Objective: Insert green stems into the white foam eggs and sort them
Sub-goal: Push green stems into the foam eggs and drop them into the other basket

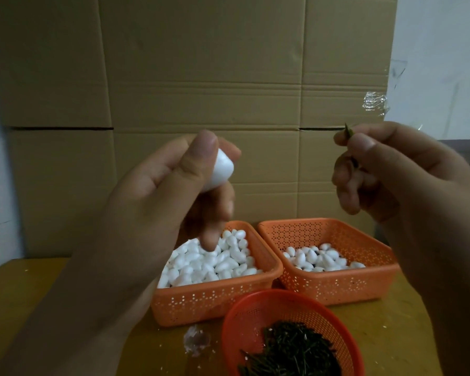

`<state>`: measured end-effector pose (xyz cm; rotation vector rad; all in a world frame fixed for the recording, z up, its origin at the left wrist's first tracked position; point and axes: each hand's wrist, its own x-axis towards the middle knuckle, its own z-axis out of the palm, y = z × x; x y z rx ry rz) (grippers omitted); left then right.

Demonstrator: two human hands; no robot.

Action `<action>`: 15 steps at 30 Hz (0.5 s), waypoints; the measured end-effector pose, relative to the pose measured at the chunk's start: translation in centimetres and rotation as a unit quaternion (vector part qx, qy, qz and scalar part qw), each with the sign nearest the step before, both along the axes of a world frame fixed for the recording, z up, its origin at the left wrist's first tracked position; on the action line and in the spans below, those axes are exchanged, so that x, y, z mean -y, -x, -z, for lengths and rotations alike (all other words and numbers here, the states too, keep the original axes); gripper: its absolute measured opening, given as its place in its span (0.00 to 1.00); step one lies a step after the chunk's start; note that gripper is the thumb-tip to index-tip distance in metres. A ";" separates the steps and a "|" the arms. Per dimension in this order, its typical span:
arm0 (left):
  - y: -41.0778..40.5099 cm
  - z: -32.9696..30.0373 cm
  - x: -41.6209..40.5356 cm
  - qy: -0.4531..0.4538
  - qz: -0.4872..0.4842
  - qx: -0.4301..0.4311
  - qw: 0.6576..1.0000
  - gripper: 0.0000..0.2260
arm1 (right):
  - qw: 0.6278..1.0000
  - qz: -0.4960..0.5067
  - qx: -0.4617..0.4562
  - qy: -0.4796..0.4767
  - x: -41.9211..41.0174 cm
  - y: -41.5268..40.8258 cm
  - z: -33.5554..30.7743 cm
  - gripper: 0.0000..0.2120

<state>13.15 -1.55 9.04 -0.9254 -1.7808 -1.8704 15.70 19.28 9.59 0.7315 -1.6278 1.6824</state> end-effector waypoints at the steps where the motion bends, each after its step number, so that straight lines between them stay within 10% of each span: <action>1: -0.1 0.0 0.0 -0.004 0.033 0.002 0.999 0.15 | 1.000 0.000 0.000 -0.002 0.0 0.0 0.0 0.05; 9: -1.4 -0.2 -0.3 -0.025 0.120 0.022 0.992 0.26 | 1.000 -0.012 0.001 -0.008 0.4 0.0 0.2 0.07; 15: -0.7 -0.3 -0.2 -0.008 0.002 0.015 1.000 0.10 | 0.999 -0.028 0.004 -0.020 0.8 -0.1 0.2 0.06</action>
